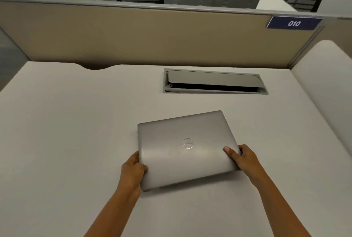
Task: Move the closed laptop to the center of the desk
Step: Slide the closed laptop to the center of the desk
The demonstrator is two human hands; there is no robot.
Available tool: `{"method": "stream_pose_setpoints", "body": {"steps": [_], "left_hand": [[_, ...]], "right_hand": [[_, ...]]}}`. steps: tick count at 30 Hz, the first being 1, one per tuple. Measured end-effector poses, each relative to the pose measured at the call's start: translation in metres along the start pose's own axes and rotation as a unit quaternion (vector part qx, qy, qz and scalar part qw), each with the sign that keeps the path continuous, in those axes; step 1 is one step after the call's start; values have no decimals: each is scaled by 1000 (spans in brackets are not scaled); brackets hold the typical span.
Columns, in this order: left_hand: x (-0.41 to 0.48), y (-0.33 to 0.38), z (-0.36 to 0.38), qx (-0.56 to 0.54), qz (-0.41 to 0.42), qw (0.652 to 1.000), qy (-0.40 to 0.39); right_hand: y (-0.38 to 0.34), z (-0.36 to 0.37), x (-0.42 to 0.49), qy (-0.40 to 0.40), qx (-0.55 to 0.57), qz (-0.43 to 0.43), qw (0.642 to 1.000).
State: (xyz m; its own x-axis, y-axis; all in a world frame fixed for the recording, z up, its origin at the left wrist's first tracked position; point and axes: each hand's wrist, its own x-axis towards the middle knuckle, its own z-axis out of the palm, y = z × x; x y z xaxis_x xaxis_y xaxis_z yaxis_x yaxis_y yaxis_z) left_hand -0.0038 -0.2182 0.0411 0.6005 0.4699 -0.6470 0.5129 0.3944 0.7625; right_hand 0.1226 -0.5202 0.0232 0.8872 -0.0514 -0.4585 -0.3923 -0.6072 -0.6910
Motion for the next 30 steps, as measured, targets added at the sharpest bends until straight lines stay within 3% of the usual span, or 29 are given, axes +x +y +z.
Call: {"method": "stream_pose_setpoints", "body": {"steps": [12,30], "left_hand": [[-17,-6,77,164,40,985,-42],[-5,-28,92,240,92,966,35]], "right_hand": [[78,-52,-20,71,27,48,996],[74,-69,-5,100,-88,7,991]]}}
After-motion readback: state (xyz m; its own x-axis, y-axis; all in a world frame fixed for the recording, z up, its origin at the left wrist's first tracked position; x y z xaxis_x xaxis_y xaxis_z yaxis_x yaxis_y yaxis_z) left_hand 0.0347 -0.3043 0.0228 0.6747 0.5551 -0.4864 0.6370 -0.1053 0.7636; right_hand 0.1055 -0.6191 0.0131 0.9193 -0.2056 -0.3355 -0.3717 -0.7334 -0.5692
